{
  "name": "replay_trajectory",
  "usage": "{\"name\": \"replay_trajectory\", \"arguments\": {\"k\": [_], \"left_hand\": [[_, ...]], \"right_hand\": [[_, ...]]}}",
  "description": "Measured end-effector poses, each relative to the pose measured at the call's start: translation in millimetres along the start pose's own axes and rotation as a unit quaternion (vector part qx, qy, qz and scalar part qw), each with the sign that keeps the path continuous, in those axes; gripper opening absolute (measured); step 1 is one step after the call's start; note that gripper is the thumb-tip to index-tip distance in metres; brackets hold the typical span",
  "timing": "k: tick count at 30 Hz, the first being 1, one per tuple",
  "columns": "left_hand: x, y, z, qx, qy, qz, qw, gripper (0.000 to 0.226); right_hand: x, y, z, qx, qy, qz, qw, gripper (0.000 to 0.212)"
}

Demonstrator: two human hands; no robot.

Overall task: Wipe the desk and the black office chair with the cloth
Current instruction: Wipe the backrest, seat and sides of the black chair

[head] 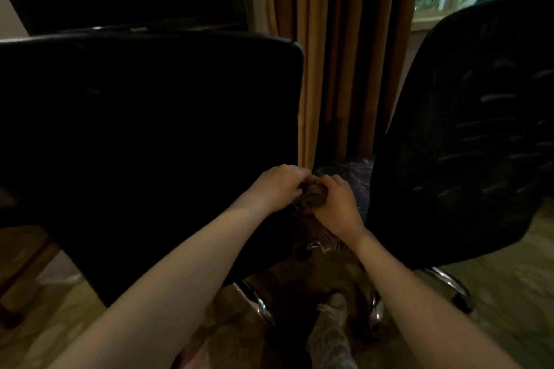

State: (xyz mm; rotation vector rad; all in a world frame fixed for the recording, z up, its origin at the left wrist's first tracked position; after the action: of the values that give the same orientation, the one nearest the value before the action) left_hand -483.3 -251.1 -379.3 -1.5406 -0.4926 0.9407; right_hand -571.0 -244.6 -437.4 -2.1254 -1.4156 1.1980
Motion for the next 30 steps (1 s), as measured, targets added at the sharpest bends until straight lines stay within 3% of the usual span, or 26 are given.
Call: {"name": "replay_trajectory", "arguments": {"k": [5,9,11,13,15,17,22,30], "left_hand": [[-5.6,-40.7,24.3,-0.03,0.024,0.039,0.998,0.027],[-8.8,-96.3,38.3,-0.106,0.055,0.131,0.984,0.028],[-9.0,-125.4,36.5,-0.135,0.051,0.175,0.974,0.034],[-8.0,-150.2,27.6,-0.159,0.024,0.205,0.965,0.043],[-5.7,-169.7,15.5,-0.179,-0.002,0.207,0.962,0.05],[-5.2,-180.2,1.8,-0.193,-0.024,0.194,0.962,0.06],[-4.1,-179.1,-35.6,-0.19,-0.071,0.119,0.972,0.081],[4.6,-194.5,-24.3,-0.196,-0.06,0.168,0.964,0.086]], "right_hand": [[-7.8,-51.2,-15.9,0.012,-0.004,0.027,1.0,0.026],[-21.4,-83.7,-43.3,-0.008,-0.021,0.063,0.998,0.026],[-34.1,-92.9,-63.9,-0.01,-0.03,0.053,0.998,0.036],[-49.2,-96.5,-83.0,0.021,-0.008,0.004,1.0,0.061],[-63.7,-99.3,-101.5,0.065,0.015,-0.053,0.996,0.085],[-78.1,-107.7,-119.7,0.072,0.02,-0.071,0.995,0.094],[-107.2,-115.9,-159.6,0.084,-0.014,-0.107,0.991,0.097],[-99.0,-109.7,-171.5,0.106,0.0,-0.115,0.988,0.09]]}}
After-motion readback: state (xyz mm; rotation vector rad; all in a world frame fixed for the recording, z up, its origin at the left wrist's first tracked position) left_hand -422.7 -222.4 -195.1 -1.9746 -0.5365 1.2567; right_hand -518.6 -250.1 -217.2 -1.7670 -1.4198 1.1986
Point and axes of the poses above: each hand's wrist, its own x-axis away from the middle knuckle, its own y-axis out of the palm, z = x × y, the point moved 9 cm from there along -x, towards the middle knuckle, and after that the axes turned 3 degrees about z, right-handed, at the moved point
